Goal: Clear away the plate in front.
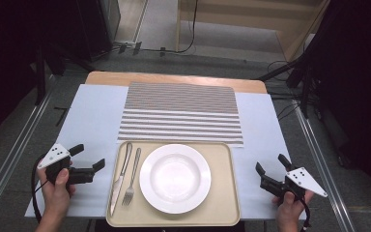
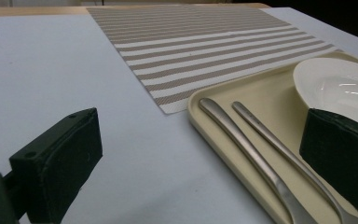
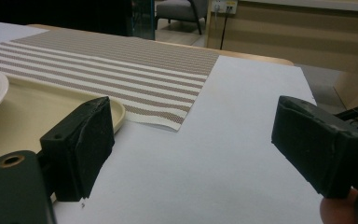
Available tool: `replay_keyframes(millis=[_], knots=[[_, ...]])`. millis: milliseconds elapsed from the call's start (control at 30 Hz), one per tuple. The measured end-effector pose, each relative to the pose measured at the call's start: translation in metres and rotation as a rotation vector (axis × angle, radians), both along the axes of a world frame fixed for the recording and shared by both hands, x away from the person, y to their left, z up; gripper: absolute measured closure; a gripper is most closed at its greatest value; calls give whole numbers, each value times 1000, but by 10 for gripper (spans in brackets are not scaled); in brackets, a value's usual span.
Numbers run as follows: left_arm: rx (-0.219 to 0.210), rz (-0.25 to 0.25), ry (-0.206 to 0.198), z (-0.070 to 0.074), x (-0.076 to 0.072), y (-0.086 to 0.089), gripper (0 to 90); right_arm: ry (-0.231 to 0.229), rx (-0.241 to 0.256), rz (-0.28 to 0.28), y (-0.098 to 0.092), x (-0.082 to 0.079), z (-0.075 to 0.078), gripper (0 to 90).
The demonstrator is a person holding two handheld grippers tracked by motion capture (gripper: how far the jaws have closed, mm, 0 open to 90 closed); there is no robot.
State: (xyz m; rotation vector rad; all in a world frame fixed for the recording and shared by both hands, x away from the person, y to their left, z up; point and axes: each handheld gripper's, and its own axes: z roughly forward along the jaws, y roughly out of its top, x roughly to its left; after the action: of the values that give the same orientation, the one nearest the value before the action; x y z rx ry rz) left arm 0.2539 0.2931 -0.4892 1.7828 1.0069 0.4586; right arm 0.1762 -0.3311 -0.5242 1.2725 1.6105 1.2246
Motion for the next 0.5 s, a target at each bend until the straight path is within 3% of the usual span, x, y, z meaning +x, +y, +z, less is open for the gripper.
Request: replay_keyframes(millis=[500], knots=[[22,63,-32,-2,-10,31,0,3,2,-2,-1,0,0,135]])
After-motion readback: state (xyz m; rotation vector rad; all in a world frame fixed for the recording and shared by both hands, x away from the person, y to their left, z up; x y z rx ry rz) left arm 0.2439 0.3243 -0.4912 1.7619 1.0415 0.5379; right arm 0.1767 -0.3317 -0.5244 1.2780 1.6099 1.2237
